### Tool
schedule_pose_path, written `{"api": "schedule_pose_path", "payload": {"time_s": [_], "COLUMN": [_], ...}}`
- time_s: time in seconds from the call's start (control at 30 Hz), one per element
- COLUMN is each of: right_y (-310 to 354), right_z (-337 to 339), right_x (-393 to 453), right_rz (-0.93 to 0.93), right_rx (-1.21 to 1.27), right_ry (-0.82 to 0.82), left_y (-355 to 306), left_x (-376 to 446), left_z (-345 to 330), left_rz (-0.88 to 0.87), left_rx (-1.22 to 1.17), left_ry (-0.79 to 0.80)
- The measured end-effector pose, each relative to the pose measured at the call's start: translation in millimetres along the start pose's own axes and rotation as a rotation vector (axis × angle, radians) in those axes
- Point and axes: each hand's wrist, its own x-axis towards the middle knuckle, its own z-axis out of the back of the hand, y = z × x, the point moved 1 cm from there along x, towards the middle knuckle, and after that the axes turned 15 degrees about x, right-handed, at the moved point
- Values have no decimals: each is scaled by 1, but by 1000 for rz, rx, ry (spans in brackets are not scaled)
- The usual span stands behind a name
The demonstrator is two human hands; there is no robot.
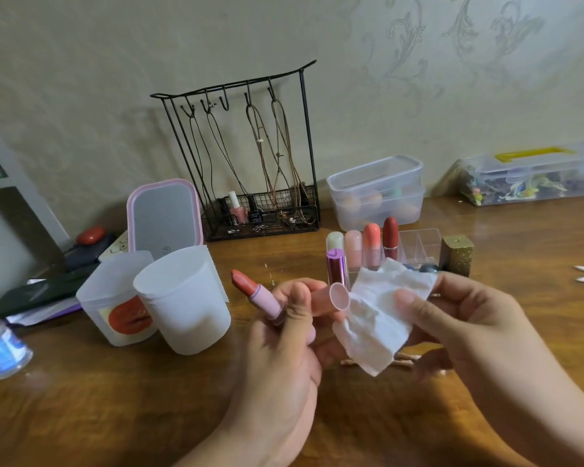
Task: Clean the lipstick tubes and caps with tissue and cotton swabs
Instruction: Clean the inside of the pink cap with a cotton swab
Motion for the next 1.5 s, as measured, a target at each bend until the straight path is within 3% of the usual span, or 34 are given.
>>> {"api": "schedule_pose_path", "payload": {"time_s": [0.2,0.4,0.67,0.83,0.97,1.17,1.4,1.5], "right_y": [4,11,7,13,8,7,3,4], "right_z": [-4,-1,6,7,6,0,-4,-5], "right_x": [-6,-5,-4,-2,-3,-5,-6,-7], "right_rz": [-18,214,401,196,239,22,-115,-139], "right_rx": [-13,3,-421,-343,-463,-398,-144,-137], "right_ry": [100,65,281,473,300,168,91,111], "left_y": [5,3,4,5,6,5,4,6], "left_x": [1,1,6,6,5,1,-1,1], "left_z": [-2,-4,2,5,5,4,-3,1], "left_rz": [58,187,331,335,336,292,164,114], "left_rx": [-43,-175,-335,-293,-293,-185,-153,-25], "left_ry": [-8,4,37,67,70,118,97,63]}}
